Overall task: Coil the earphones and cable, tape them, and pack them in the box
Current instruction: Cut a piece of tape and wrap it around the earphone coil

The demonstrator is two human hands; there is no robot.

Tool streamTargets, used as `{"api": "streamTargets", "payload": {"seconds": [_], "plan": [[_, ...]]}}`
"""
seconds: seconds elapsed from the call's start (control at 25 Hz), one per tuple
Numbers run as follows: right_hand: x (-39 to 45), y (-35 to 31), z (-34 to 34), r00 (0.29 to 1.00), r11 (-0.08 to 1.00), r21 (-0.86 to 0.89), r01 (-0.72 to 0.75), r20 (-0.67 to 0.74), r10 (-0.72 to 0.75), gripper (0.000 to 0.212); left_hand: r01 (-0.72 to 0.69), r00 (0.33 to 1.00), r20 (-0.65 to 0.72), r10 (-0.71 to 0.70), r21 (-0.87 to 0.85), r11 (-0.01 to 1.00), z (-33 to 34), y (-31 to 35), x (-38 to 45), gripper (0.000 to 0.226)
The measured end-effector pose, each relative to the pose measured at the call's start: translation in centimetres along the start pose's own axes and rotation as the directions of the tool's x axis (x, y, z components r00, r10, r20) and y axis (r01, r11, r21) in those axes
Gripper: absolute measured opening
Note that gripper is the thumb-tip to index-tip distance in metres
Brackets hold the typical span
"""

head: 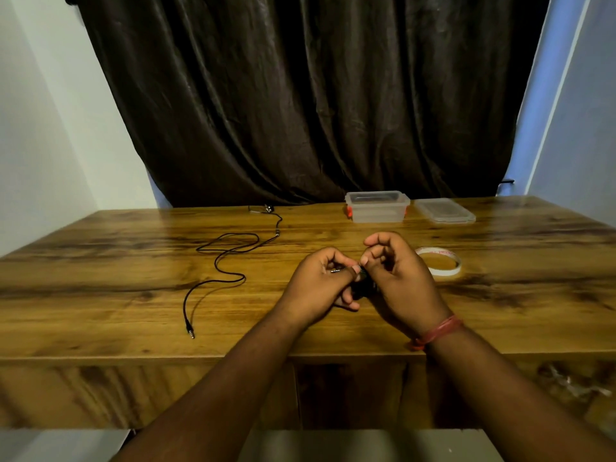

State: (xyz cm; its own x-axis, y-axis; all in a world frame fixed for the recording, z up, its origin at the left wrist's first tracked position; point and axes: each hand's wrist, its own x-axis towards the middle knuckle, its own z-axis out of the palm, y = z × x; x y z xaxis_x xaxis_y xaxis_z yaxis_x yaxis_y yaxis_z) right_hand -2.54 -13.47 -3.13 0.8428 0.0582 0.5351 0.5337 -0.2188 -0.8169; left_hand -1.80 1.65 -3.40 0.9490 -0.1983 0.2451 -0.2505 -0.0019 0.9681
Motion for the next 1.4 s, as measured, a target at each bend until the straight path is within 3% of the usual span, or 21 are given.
{"api": "streamTargets", "payload": {"seconds": [0.28, 0.6, 0.72, 0.8, 1.0, 1.2, 1.4], "plan": [[-0.3, 0.1, 0.4, 0.974, 0.876, -0.430, 0.216, 0.030, -0.226, 0.017, 0.061, 0.996, -0.056, -0.062, -0.017, 0.998, -0.5, -0.4, 0.4, 0.005], [-0.8, -0.4, 0.7, 0.895, 0.574, -0.694, 0.434, 0.261, -0.362, 0.021, 0.131, 0.987, -0.069, -0.143, -0.149, 0.980, -1.0, -0.2, 0.6, 0.012], [-0.7, -0.7, 0.7, 0.865, 0.520, -0.700, 0.490, 0.320, -0.386, 0.030, 0.168, 0.982, -0.062, -0.179, -0.161, 0.973, -1.1, -0.1, 0.7, 0.012], [-0.8, -0.8, 0.8, 0.862, 0.555, -0.665, 0.500, 0.322, -0.391, 0.031, 0.183, 0.979, -0.059, -0.197, -0.185, 0.966, -1.1, 0.1, 0.7, 0.009], [-0.6, -0.3, 0.7, 0.936, 0.785, -0.515, 0.345, 0.129, -0.326, 0.026, 0.157, 0.986, -0.019, -0.167, -0.243, 0.957, -1.2, 0.6, 0.3, 0.007], [-0.4, -0.2, 0.8, 0.958, 0.857, -0.427, 0.287, 0.104, -0.269, 0.014, 0.137, 0.990, 0.010, -0.141, -0.320, 0.937, -1.4, 0.9, 0.1, 0.010], [-0.4, -0.5, 0.4, 0.964, 0.889, -0.382, 0.252, 0.019, -0.265, 0.012, 0.125, 0.992, 0.006, -0.127, -0.241, 0.963, -1.2, 0.4, 0.3, 0.007]]}}
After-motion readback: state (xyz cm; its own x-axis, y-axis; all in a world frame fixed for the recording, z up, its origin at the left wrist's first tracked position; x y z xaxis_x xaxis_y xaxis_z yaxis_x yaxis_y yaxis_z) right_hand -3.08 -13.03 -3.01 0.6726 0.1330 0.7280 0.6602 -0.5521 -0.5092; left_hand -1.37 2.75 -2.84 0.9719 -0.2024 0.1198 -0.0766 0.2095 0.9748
